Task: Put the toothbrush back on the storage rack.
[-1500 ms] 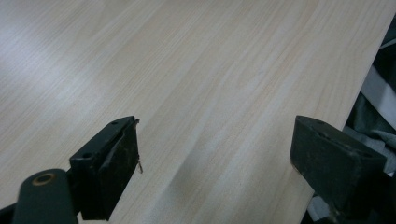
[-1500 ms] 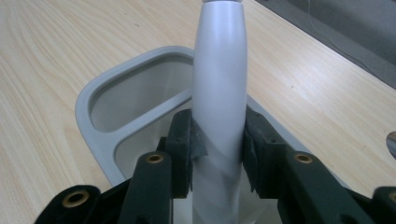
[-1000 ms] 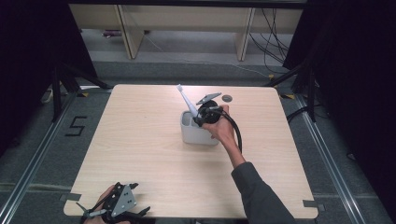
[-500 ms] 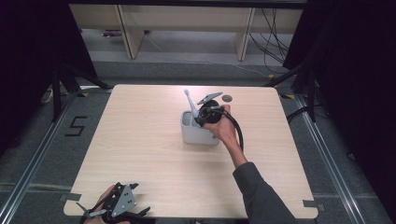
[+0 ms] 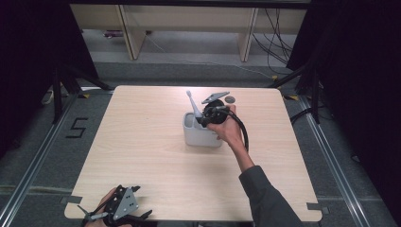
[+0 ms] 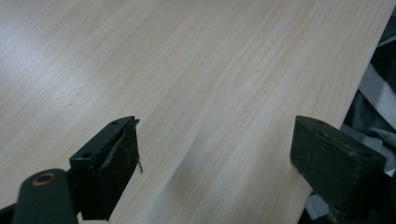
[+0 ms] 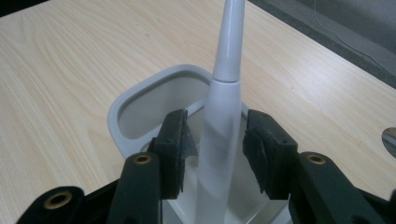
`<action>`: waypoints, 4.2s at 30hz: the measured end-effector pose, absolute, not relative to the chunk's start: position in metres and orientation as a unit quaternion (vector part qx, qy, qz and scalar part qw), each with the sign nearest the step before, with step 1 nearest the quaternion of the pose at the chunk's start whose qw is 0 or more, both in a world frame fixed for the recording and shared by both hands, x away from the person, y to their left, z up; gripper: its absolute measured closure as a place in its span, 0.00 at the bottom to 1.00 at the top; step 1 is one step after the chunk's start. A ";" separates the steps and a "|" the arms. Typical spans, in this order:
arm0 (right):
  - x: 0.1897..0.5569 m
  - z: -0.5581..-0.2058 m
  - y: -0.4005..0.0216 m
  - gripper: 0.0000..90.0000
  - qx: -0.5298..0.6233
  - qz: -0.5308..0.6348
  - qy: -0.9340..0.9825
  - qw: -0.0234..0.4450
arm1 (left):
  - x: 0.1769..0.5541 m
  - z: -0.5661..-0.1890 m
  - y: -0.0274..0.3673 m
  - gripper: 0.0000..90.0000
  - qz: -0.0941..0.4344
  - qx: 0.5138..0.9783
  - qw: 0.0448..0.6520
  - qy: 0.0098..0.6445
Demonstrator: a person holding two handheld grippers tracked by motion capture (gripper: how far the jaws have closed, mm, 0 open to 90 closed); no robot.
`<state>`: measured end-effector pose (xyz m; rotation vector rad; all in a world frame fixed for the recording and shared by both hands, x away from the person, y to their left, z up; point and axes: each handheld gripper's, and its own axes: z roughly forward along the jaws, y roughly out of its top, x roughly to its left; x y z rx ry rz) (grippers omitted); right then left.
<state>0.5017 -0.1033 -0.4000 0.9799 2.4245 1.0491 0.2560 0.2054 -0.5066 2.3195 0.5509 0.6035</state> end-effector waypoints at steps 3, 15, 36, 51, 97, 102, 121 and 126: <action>0.502 -0.398 -0.105 0.65 0.336 0.370 0.850 0.164 | 0.256 -0.507 0.205 0.17 0.230 0.888 0.336 0.212; 0.497 -0.388 -0.116 0.59 0.340 0.388 0.841 0.165 | 0.256 -0.507 0.205 0.17 0.225 0.890 0.336 0.211; 0.487 -0.380 -0.132 0.43 0.354 0.412 0.822 0.171 | 0.256 -0.507 0.205 0.17 0.226 0.889 0.337 0.211; 0.475 -0.379 -0.136 0.42 0.346 0.425 0.819 0.171 | 0.256 -0.507 0.205 0.17 0.227 0.890 0.336 0.211; 0.434 -0.390 -0.144 0.34 0.342 0.442 0.813 0.164 | 0.256 -0.507 0.206 0.17 0.227 0.889 0.337 0.210; 0.432 -0.392 -0.146 0.32 0.337 0.440 0.815 0.167 | 0.256 -0.506 0.206 0.17 0.231 0.891 0.329 0.210; 0.423 -0.402 -0.150 0.21 0.352 0.423 0.820 0.158 | 0.255 -0.506 0.206 0.17 0.233 0.887 0.338 0.211; 0.417 -0.406 -0.154 0.21 0.355 0.419 0.821 0.157 | 0.255 -0.506 0.206 0.17 0.224 0.891 0.335 0.211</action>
